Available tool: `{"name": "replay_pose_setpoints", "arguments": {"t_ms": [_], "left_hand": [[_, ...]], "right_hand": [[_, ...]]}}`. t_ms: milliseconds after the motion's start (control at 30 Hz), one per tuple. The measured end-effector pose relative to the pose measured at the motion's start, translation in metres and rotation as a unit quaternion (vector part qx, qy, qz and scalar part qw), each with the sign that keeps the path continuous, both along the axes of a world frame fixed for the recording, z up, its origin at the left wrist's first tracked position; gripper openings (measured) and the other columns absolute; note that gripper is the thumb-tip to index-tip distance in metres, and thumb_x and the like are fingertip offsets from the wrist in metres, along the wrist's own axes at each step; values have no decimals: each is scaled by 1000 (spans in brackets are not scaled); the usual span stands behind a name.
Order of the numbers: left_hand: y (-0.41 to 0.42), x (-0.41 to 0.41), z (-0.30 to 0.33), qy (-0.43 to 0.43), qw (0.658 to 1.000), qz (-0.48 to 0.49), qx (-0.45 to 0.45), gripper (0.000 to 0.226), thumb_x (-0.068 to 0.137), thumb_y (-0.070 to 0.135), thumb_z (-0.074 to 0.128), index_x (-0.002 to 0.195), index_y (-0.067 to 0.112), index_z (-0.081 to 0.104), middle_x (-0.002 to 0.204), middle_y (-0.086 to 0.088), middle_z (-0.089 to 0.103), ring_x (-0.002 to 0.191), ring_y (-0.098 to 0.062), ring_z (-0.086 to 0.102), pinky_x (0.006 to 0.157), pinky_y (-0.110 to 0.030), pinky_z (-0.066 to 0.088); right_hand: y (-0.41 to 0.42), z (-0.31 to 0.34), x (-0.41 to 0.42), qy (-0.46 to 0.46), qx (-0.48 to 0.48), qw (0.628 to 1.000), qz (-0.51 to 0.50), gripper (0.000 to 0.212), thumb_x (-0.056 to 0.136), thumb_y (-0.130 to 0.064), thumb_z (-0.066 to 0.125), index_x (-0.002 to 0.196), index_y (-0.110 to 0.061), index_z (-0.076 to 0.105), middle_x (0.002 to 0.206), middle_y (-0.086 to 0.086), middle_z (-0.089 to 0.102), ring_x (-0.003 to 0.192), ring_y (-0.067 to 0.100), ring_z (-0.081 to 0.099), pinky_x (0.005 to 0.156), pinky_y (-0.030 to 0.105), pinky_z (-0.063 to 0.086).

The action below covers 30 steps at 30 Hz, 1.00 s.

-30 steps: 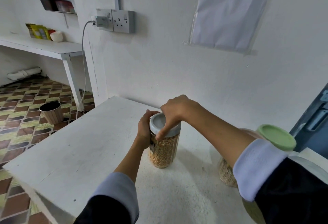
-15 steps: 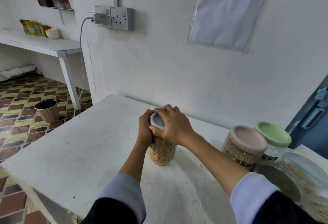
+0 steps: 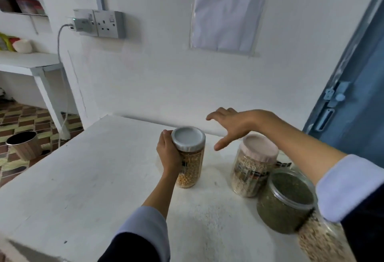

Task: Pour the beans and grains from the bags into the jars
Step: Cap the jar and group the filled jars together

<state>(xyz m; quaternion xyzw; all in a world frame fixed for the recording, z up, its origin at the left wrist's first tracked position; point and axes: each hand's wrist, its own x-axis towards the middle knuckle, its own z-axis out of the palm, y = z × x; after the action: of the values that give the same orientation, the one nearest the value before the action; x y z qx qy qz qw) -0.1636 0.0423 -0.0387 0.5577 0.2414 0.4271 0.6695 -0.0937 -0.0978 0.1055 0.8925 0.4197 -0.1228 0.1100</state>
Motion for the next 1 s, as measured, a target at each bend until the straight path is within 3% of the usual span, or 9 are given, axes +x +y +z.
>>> {"name": "replay_pose_setpoints", "arguments": {"t_ms": [133, 267, 333, 433, 533, 667, 733, 833, 1000], "left_hand": [[-17, 12, 2, 14, 1000, -16, 7, 32, 103, 21, 29, 90, 6, 54, 78, 1, 54, 76, -15, 50, 66, -25, 41], [-30, 22, 5, 48, 992, -113, 37, 30, 105, 28, 23, 116, 12, 45, 100, 1, 54, 99, -18, 52, 79, -26, 41], [-30, 23, 8, 59, 982, -140, 107, 29, 105, 25, 25, 126, 13, 41, 112, -1, 53, 105, -17, 51, 85, -29, 41], [-29, 27, 22, 75, 957, -119, 254, 24, 102, 14, 37, 122, 15, 49, 120, -1, 56, 107, -15, 53, 84, -27, 45], [-36, 33, 37, 163, 877, -141, 430, 27, 98, 22, 46, 122, 11, 54, 129, -6, 52, 115, -23, 49, 89, -36, 46], [-38, 35, 46, 314, 697, -256, 591, 81, 80, 54, 65, 146, 26, 28, 153, -9, 21, 138, -33, 15, 110, -51, 28], [-36, 39, 49, 338, 654, -260, 625, 88, 80, 50, 68, 149, 32, 17, 154, -11, 16, 137, -36, 14, 110, -49, 26], [-40, 47, 51, 347, 617, -213, 673, 79, 84, 47, 63, 148, 36, 19, 148, -13, 24, 129, -38, 24, 100, -50, 40], [-64, 64, 58, 415, 507, -148, 741, 94, 84, 51, 62, 146, 46, -8, 135, -25, 34, 118, -48, 41, 92, -58, 45]], "right_hand": [[-53, 2, 13, 14, -84, 994, -62, 112, 68, -55, 77, 151, -32, 5, 156, 1, 13, 142, 25, 20, 111, 44, 28], [-81, -27, 20, 14, -82, 993, -82, 120, 60, -45, 87, 149, -35, 7, 146, 3, 25, 132, 26, 31, 106, 45, 35], [-84, -38, 23, -33, -34, 997, -66, 113, 57, -47, 86, 146, -39, 16, 135, 1, 32, 124, 22, 34, 101, 41, 35], [-79, -43, 29, -77, 6, 995, -58, 107, 62, -54, 80, 147, -36, 18, 135, 4, 36, 124, 23, 32, 101, 41, 29], [-68, -44, 38, -80, 31, 993, -79, 105, 65, -53, 79, 149, -33, 18, 138, 8, 36, 128, 26, 31, 103, 43, 28], [-57, -46, 48, -92, 29, 990, -100, 104, 69, -55, 76, 150, -31, 15, 144, 11, 33, 132, 30, 28, 104, 46, 26], [-58, -46, 51, -98, 29, 989, -104, 103, 71, -56, 74, 151, -30, 14, 145, 12, 33, 133, 30, 28, 105, 47, 26], [-60, -45, 53, -80, 25, 991, -102, 108, 72, -57, 73, 153, -28, 7, 149, 12, 29, 136, 32, 26, 108, 50, 25], [-89, -37, 60, 2, -59, 989, -136, 132, 65, -57, 78, 146, -36, -25, 158, 6, -24, 145, 41, -3, 113, 61, 19]]}}
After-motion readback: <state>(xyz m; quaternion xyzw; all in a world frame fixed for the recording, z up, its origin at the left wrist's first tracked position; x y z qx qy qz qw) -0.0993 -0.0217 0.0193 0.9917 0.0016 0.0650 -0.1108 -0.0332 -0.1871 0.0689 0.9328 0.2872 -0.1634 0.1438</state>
